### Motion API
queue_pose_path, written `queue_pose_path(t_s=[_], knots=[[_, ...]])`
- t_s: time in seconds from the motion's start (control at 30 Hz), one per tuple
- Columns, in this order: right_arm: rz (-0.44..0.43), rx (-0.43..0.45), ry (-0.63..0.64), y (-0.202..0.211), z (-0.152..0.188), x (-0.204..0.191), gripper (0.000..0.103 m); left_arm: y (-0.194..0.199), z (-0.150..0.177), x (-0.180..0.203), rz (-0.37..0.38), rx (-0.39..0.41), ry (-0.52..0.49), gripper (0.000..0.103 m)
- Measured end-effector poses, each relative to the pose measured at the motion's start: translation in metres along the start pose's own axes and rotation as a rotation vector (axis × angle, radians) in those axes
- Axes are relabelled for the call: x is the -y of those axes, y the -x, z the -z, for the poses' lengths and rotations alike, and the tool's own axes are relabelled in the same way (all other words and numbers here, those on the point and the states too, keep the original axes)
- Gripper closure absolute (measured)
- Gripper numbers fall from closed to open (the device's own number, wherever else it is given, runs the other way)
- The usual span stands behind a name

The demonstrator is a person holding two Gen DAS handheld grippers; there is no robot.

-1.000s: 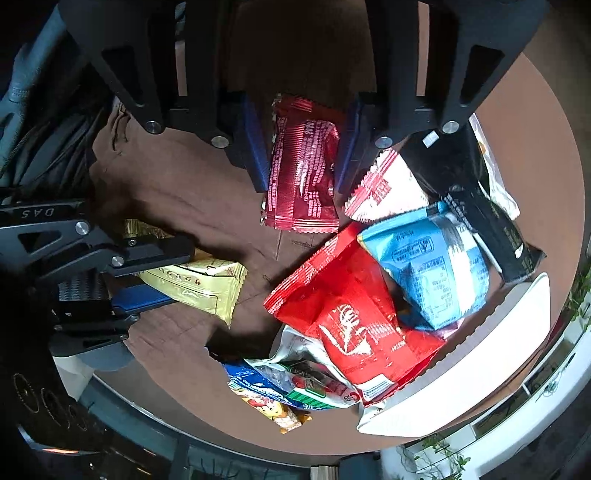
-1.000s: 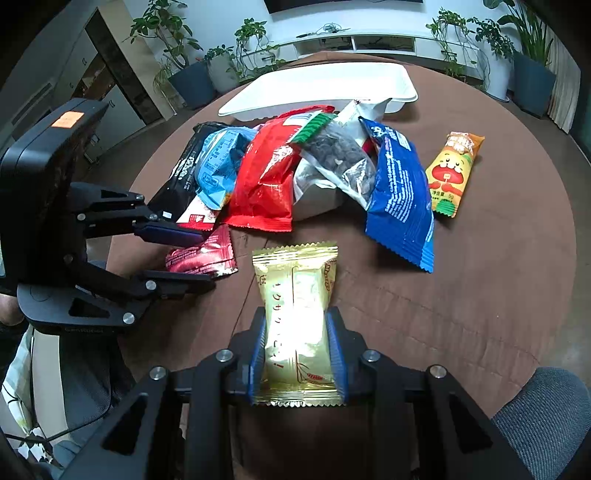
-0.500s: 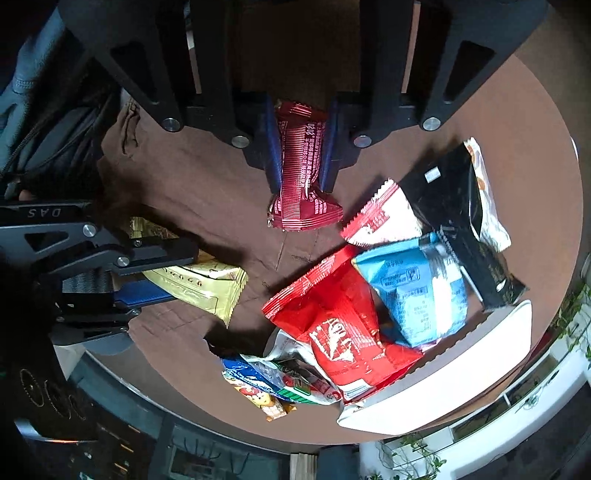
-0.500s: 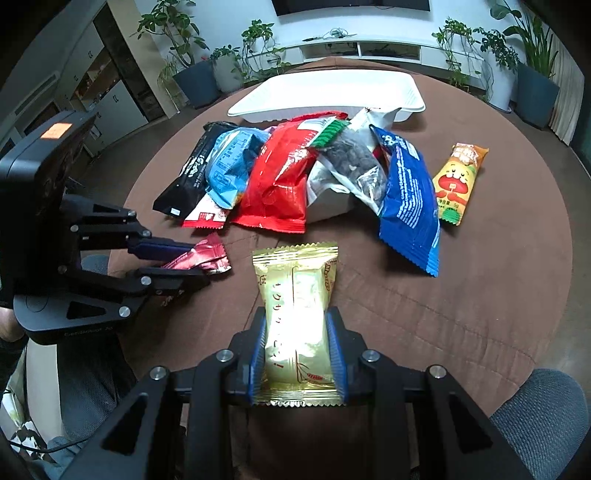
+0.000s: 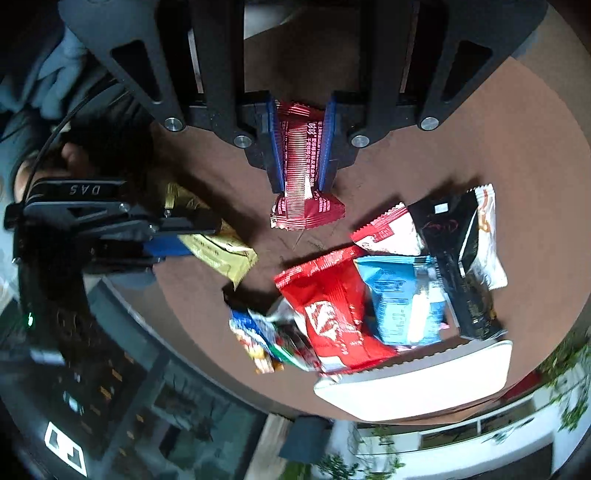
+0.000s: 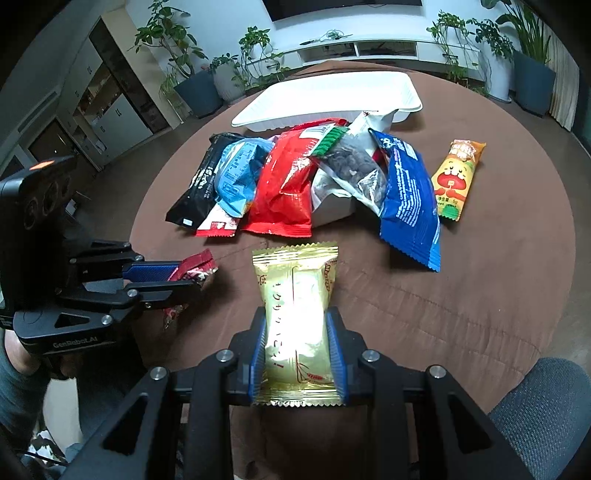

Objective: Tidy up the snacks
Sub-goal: 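Lift the red candy with the left tool while the right tool lifts the gold bar, then lower both snacks into the white tray and open both tools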

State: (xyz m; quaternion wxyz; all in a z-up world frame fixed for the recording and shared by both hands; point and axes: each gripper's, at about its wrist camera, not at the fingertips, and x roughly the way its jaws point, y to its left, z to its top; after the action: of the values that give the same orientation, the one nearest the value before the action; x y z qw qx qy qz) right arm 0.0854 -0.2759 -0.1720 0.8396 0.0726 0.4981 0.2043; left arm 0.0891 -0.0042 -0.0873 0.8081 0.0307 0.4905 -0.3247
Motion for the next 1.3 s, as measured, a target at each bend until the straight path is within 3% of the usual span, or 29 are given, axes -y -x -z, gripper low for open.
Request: queue_pose_path(t_s=[0.47, 0.63, 0.77, 1.0, 1.17, 1.3], knots=[[-0.122, 0.037, -0.113, 0.026, -0.019, 0.023, 0.071, 0.051, -0.011, -0.030, 0.138, 0.147, 0.175, 0.086], [-0.132, 0.095, -0.166, 0.048, -0.044, 0.047, 0.071, 0.074, -0.038, -0.061, 0.124, 0.212, 0.220, 0.086], [-0.106, 0.158, -0.192, 0.064, -0.079, 0.071, 0.071, 0.087, -0.075, -0.090, 0.101, 0.257, 0.248, 0.086], [-0.092, 0.246, -0.271, 0.063, -0.173, 0.115, 0.070, 0.090, -0.153, -0.142, 0.055, 0.299, 0.280, 0.086], [-0.105, 0.203, -0.274, 0.019, -0.248, 0.116, 0.070, 0.072, -0.201, -0.179, 0.031, 0.254, 0.297, 0.086], [-0.078, 0.129, -0.246, -0.026, -0.280, 0.108, 0.070, 0.039, -0.225, -0.202, 0.007, 0.179, 0.305, 0.086]])
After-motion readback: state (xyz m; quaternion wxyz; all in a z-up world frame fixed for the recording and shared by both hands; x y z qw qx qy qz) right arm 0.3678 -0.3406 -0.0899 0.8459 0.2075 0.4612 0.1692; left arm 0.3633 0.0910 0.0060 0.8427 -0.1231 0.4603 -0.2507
